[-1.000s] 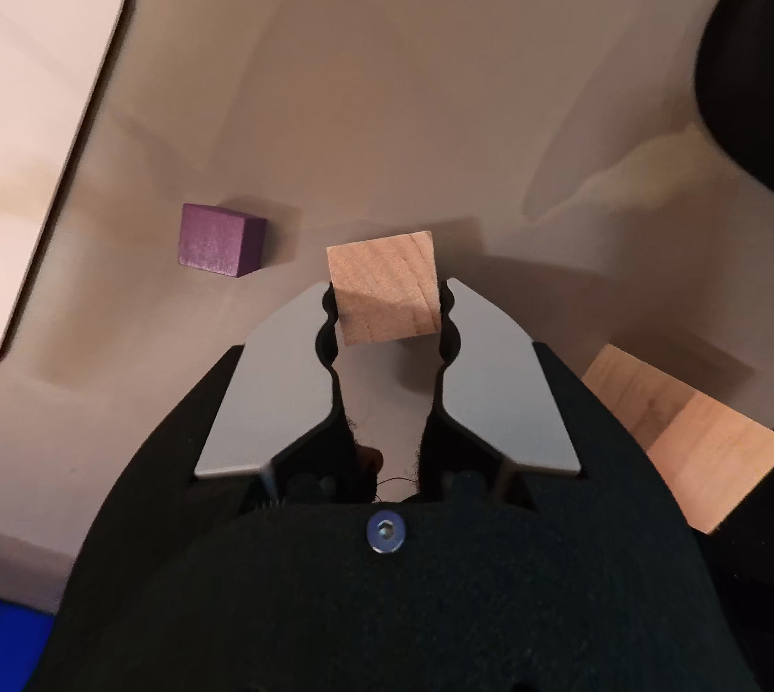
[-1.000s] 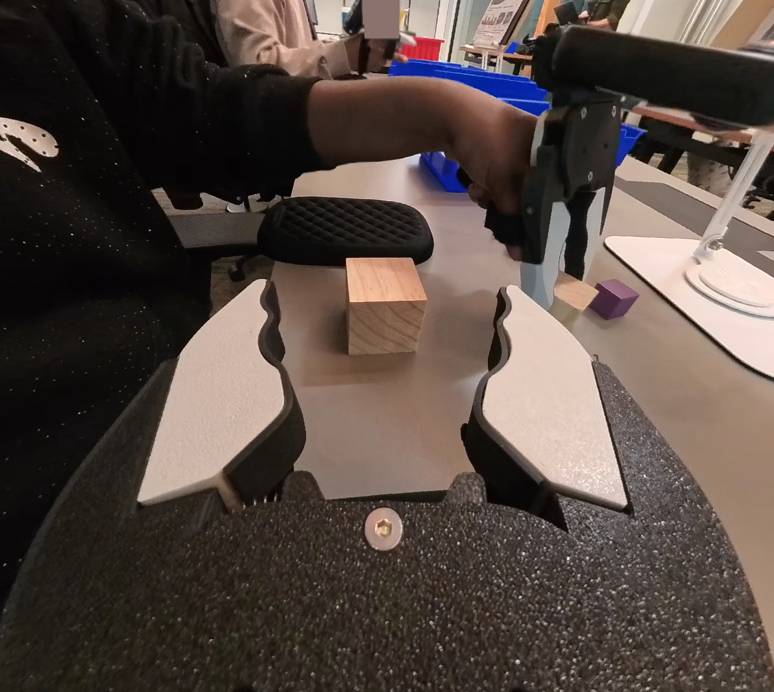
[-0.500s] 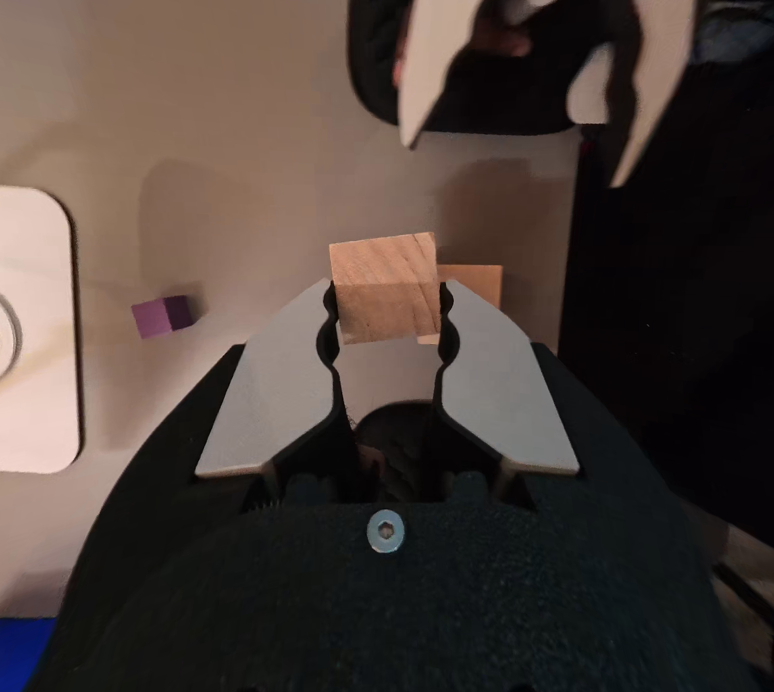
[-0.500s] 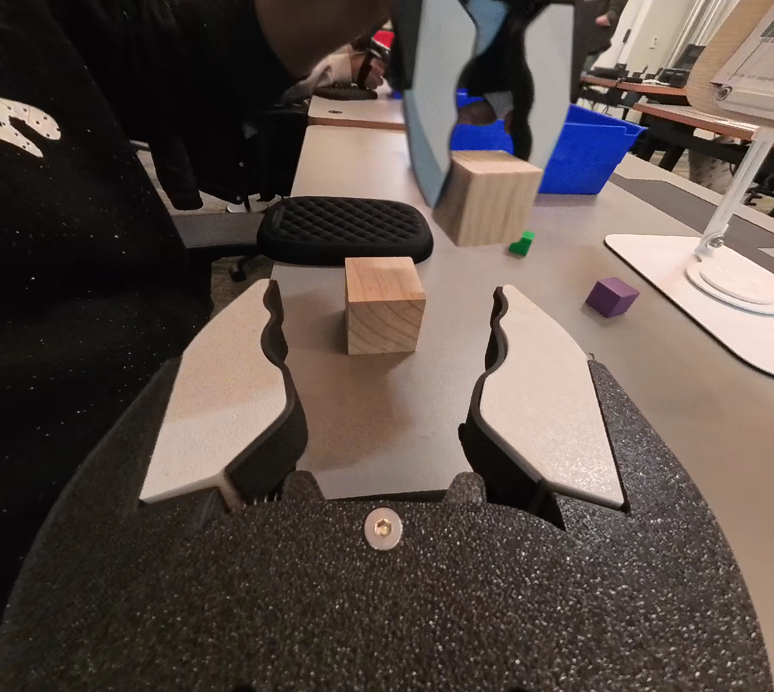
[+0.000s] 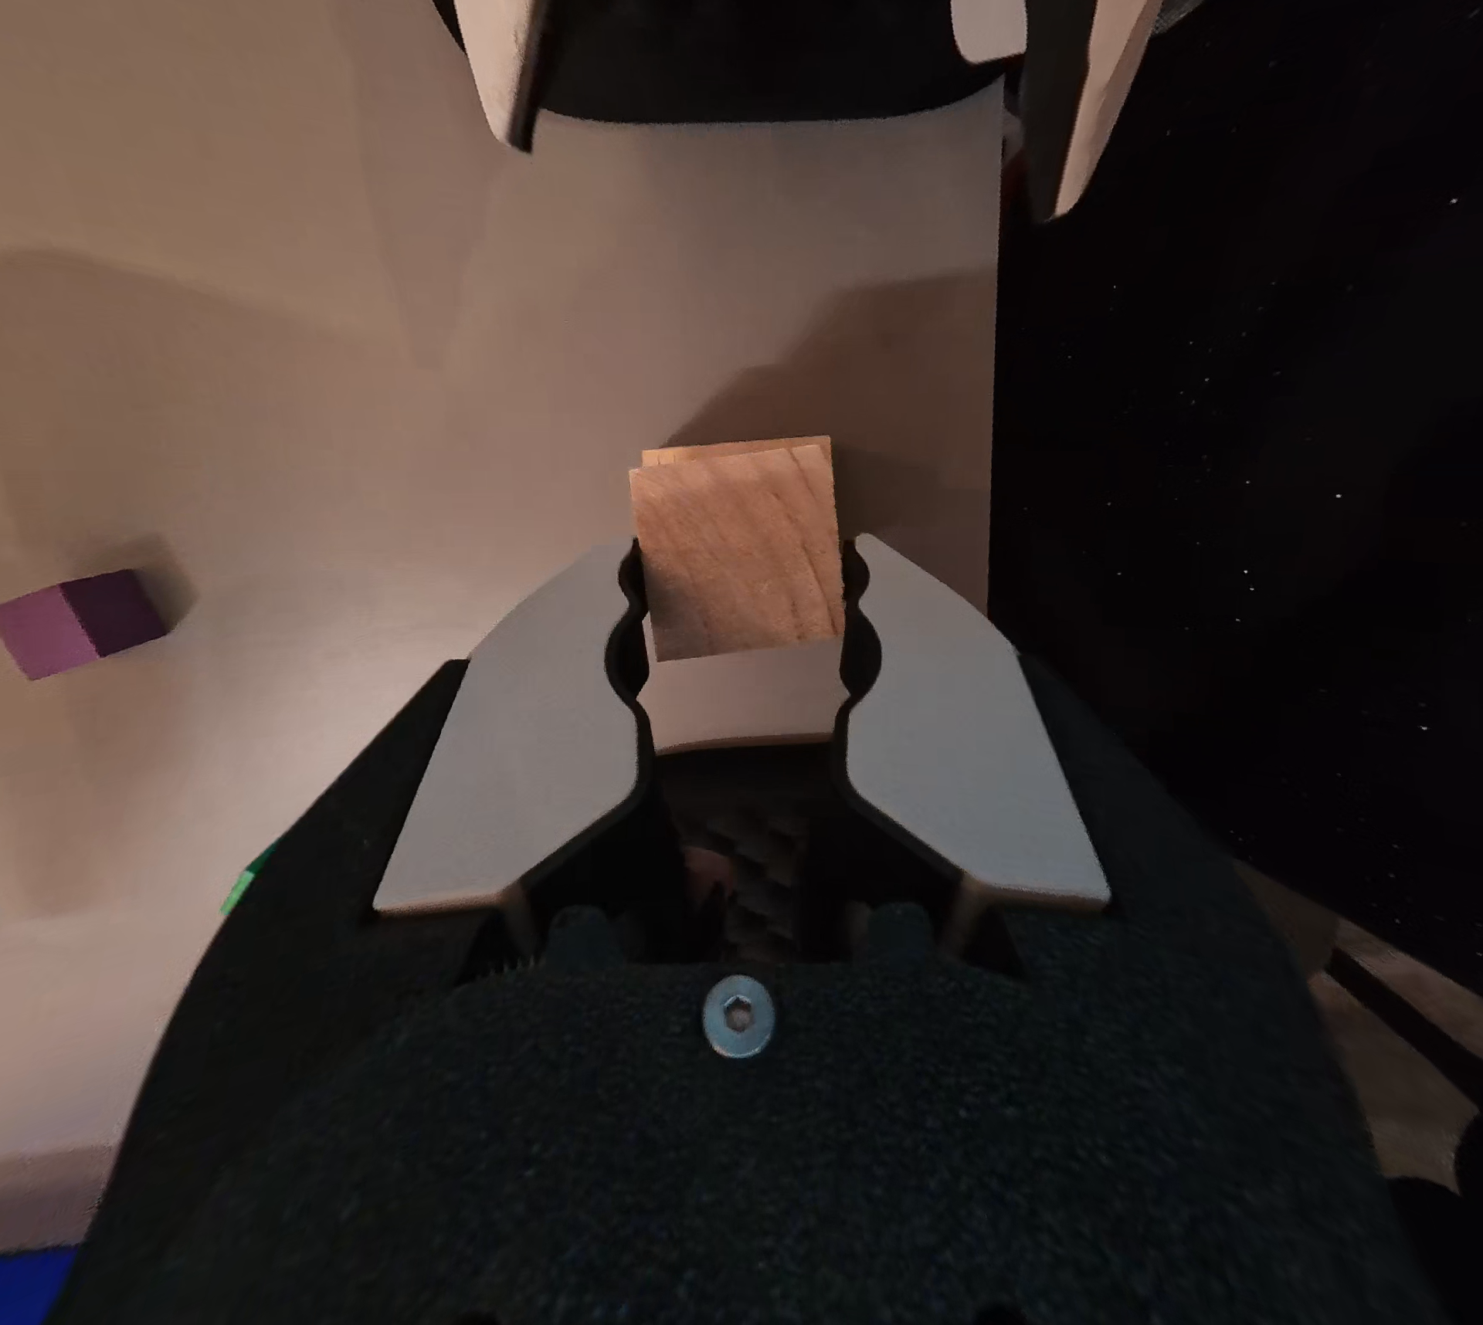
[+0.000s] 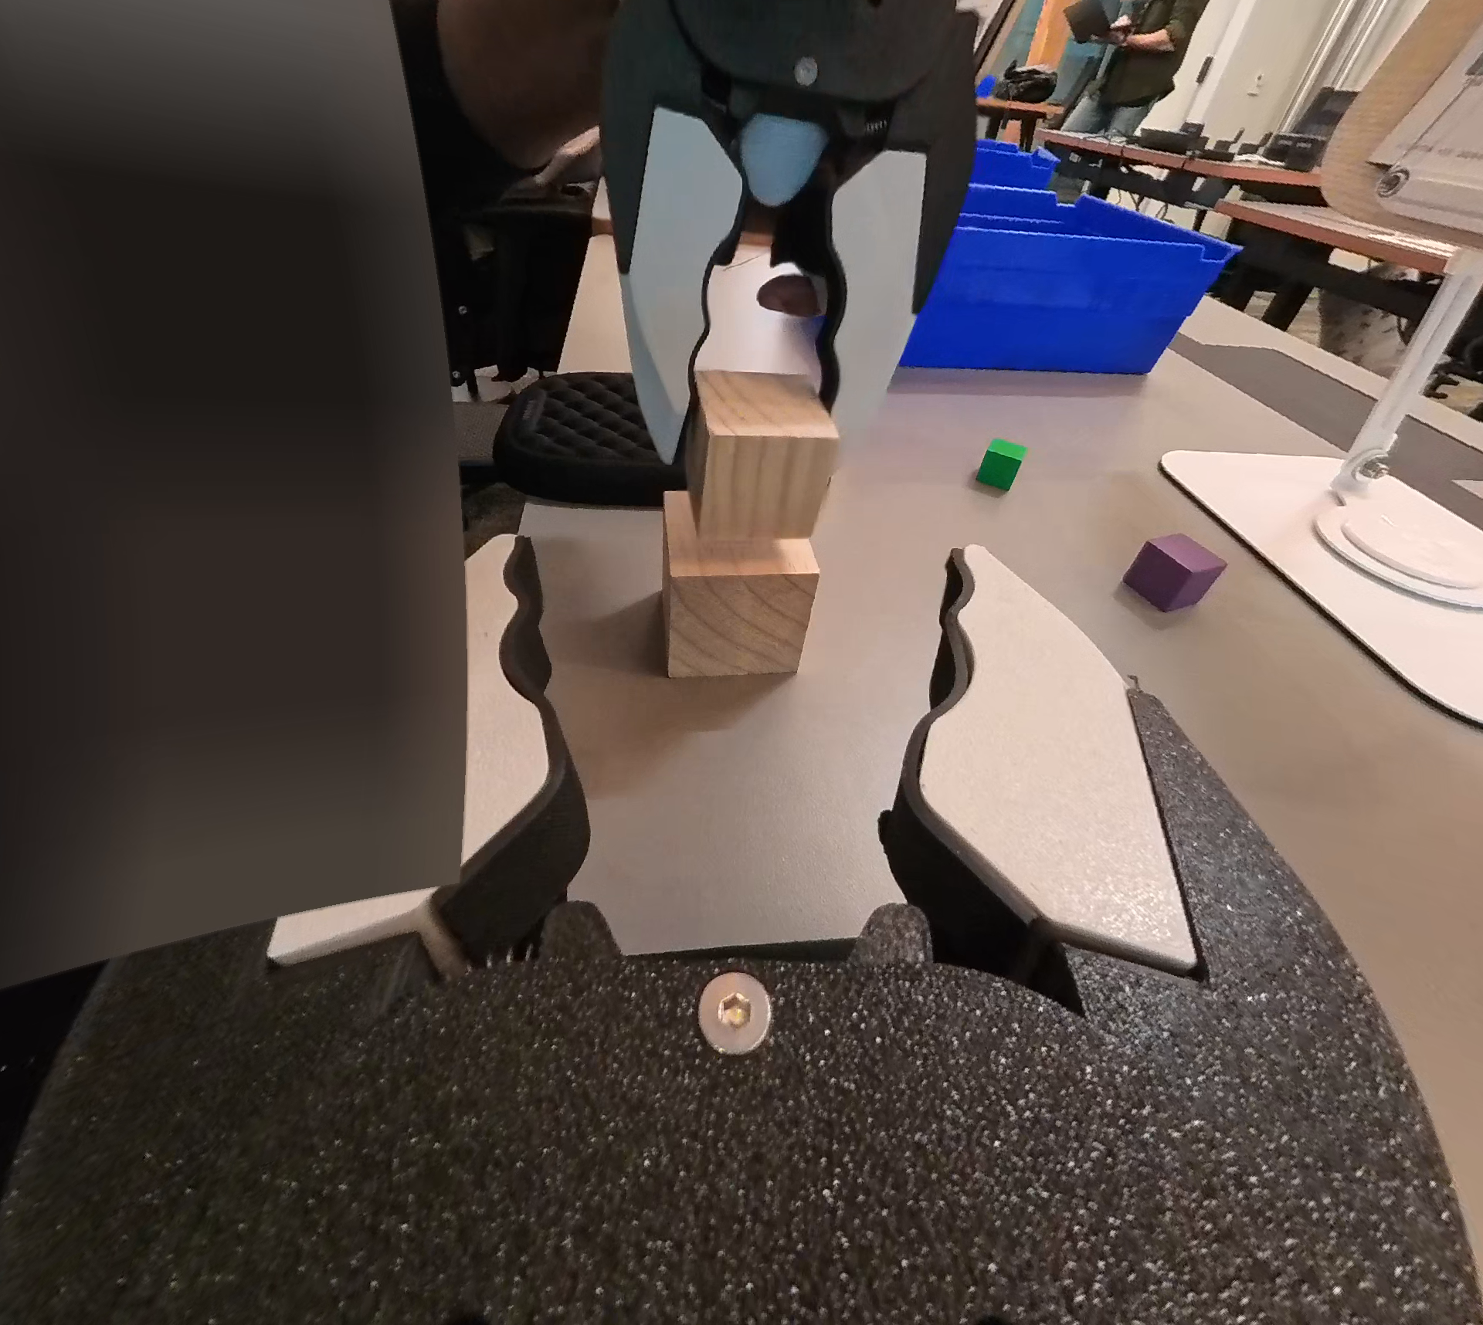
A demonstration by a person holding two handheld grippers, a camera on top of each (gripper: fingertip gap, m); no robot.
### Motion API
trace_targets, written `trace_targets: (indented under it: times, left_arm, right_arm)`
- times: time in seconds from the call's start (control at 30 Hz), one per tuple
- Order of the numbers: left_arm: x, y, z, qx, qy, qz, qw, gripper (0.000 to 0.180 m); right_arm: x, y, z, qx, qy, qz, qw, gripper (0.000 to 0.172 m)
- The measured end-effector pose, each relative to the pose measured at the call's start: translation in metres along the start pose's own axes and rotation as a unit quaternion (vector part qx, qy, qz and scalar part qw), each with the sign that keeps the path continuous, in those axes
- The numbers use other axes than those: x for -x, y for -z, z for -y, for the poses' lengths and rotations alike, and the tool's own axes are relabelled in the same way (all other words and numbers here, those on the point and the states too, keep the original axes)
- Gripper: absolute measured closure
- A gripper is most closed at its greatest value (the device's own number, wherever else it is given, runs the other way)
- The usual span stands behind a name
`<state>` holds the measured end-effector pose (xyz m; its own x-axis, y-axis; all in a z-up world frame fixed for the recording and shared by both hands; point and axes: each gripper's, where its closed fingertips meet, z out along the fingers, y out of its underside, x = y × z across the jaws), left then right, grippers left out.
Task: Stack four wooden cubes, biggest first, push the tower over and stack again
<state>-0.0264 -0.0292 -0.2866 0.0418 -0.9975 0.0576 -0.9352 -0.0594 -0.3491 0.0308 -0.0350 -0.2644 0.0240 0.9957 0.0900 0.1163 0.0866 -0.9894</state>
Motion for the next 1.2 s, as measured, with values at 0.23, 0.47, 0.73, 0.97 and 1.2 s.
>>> trace_targets:
  times: [0.23, 0.47, 0.73, 0.97, 1.2]
  left_arm:
    - [0.0015, -0.0060, -0.0051, 0.005, 0.002, 0.001, 1.000, 0.135]
    - [0.0003, -0.0080, -0.0033, 0.001, -0.002, -0.003, 1.000, 0.135]
    - [0.0005, -0.0084, -0.0048, -0.004, -0.001, -0.006, 1.000, 0.134]
    - [0.0010, -0.0082, -0.0068, -0.004, -0.024, -0.007, 1.000, 0.134]
    - [0.0004, -0.0083, -0.0057, -0.009, -0.033, -0.011, 0.999, 0.134]
  right_arm:
    - [-0.0001, 0.0003, 0.0002, -0.002, 0.000, 0.000, 1.000, 0.078]
    - [0.0000, 0.0001, 0.0000, -0.001, 0.000, 0.000, 1.000, 0.078]
    - [-0.0001, 0.0001, 0.0001, -0.001, 0.000, 0.000, 1.000, 0.078]
    - [0.0001, -0.0001, -0.0001, 0.000, 0.001, 0.001, 1.000, 0.078]
    - [0.0000, 0.0000, 0.0001, -0.001, 0.001, 0.001, 1.000, 0.078]
